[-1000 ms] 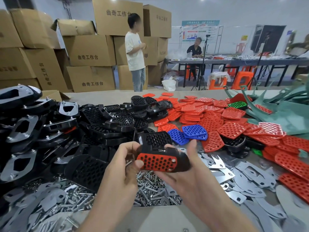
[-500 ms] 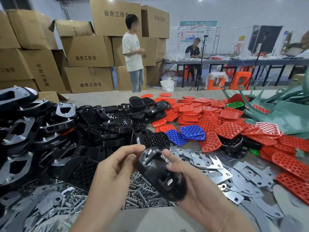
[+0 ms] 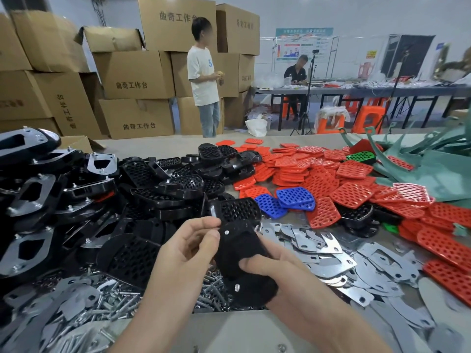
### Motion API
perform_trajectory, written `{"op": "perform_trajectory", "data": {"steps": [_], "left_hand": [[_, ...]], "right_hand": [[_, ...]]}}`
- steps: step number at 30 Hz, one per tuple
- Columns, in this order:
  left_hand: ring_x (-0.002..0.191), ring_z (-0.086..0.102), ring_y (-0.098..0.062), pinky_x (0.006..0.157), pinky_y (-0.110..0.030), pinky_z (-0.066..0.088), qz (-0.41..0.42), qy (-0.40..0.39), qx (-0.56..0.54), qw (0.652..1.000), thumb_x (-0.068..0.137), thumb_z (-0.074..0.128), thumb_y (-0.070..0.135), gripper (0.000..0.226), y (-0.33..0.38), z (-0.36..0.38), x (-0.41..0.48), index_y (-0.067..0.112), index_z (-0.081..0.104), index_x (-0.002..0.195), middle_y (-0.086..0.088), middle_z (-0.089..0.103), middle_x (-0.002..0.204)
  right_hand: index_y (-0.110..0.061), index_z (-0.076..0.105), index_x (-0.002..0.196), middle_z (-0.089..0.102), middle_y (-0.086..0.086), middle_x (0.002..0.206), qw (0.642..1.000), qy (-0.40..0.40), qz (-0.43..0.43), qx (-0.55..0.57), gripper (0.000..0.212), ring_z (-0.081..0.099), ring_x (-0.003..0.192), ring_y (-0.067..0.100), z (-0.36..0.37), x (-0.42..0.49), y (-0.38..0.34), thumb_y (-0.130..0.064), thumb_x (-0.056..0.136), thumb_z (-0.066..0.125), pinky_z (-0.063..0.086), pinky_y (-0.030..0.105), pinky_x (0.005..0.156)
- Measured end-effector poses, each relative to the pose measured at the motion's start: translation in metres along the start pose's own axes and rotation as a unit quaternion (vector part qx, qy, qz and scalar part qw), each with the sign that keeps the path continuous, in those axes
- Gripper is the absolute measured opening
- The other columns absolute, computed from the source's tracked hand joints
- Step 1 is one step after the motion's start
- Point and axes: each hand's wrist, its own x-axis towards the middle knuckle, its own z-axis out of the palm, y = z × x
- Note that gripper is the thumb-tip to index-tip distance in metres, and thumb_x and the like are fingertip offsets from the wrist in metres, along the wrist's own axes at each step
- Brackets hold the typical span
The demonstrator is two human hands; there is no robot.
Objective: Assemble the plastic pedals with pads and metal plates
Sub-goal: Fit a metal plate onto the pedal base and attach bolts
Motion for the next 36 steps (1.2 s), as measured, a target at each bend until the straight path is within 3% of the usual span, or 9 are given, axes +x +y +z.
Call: {"op": "perform_trajectory", "data": {"steps": [4,7,10,13,16,18,23,29,36], "left_hand": [[0.092,0.07,0.001,0.071,-0.007,0.05,0.036,0.003,0.008,0.999,0.092,0.064,0.028,0.016,0.005,0.004,-0.002,0.036,0.071,0.104,0.011,0.077,0.1],[0.103,0.067,0.003,0.082,-0.018,0.053,0.035,0.027,0.036,0.998,0.085,0.061,0.046,0.032,0.002,0.003,-0.001,0.04,0.063,0.116,0.021,0.071,0.11],[0.097,0.064,0.006,0.084,-0.016,0.047,0.041,0.04,0.175,0.983,0.096,0.057,0.042,0.019,-0.006,-0.005,0.0,0.042,0.061,0.114,0.029,0.068,0.104],[0.098,0.058,0.009,0.079,-0.009,0.042,0.043,-0.018,0.342,0.938,0.1,0.052,0.038,0.016,-0.011,-0.011,-0.002,0.041,0.061,0.113,0.029,0.066,0.096],[0.115,0.048,0.002,0.099,-0.022,0.039,0.072,-0.096,0.473,0.873,0.103,0.041,0.043,0.025,-0.011,-0.006,-0.003,0.04,0.057,0.123,0.027,0.055,0.114],[0.119,0.041,-0.001,0.102,-0.023,0.034,0.077,-0.118,0.53,0.836,0.105,0.034,0.047,0.032,-0.009,-0.001,0.0,0.04,0.05,0.132,0.023,0.048,0.119],[0.121,0.042,-0.004,0.1,-0.025,0.037,0.074,-0.141,0.568,0.807,0.106,0.027,0.047,0.036,-0.011,0.007,0.01,0.041,0.044,0.138,0.019,0.045,0.121],[0.11,0.06,-0.014,0.088,-0.033,0.049,0.068,-0.157,0.601,0.781,0.107,0.036,0.039,0.027,-0.015,0.006,0.035,0.038,0.052,0.129,0.014,0.052,0.117],[0.1,0.066,-0.017,0.067,-0.03,0.038,0.144,-0.133,0.666,0.72,0.105,0.039,0.046,0.018,-0.018,0.017,0.04,0.034,0.05,0.113,0.011,0.05,0.105]], "right_hand": [[-0.02,0.067,0.126,0.073,0.015,0.117,1.0,-0.02,-0.012,-0.002,0.049,0.072,0.1,0.031,-0.001,0.001,0.002,-0.004,0.081,0.063,0.059,0.037,0.08],[-0.014,0.069,0.123,0.073,0.021,0.115,0.999,0.004,-0.027,0.027,0.047,0.073,0.097,0.03,-0.004,0.003,-0.001,0.001,0.079,0.064,0.06,0.035,0.076],[-0.004,0.069,0.123,0.074,0.025,0.113,0.991,0.075,-0.047,0.1,0.045,0.073,0.089,0.027,-0.011,0.005,-0.005,-0.005,0.078,0.063,0.061,0.032,0.07],[0.001,0.07,0.12,0.075,0.024,0.112,0.976,0.137,-0.066,0.156,0.046,0.075,0.083,0.022,-0.018,0.007,-0.007,-0.009,0.076,0.066,0.062,0.028,0.065],[-0.002,0.07,0.121,0.076,0.019,0.108,0.971,0.167,-0.072,0.158,0.048,0.074,0.08,0.021,-0.02,0.007,-0.007,-0.011,0.074,0.068,0.062,0.028,0.064],[-0.003,0.069,0.121,0.076,0.015,0.102,0.969,0.171,-0.074,0.165,0.048,0.074,0.079,0.021,-0.021,0.007,-0.007,-0.01,0.074,0.067,0.062,0.028,0.065],[-0.004,0.07,0.123,0.075,0.016,0.109,0.966,0.169,-0.068,0.182,0.047,0.072,0.085,0.022,-0.022,0.007,-0.006,-0.01,0.077,0.067,0.062,0.028,0.067],[-0.007,0.073,0.118,0.075,0.017,0.11,0.967,0.169,-0.072,0.174,0.042,0.074,0.085,0.023,-0.022,0.007,-0.008,-0.009,0.076,0.067,0.062,0.031,0.069],[-0.008,0.079,0.104,0.076,0.019,0.109,0.964,0.183,-0.076,0.176,0.031,0.076,0.083,0.025,-0.023,0.008,-0.005,-0.006,0.076,0.068,0.061,0.033,0.064]]}}
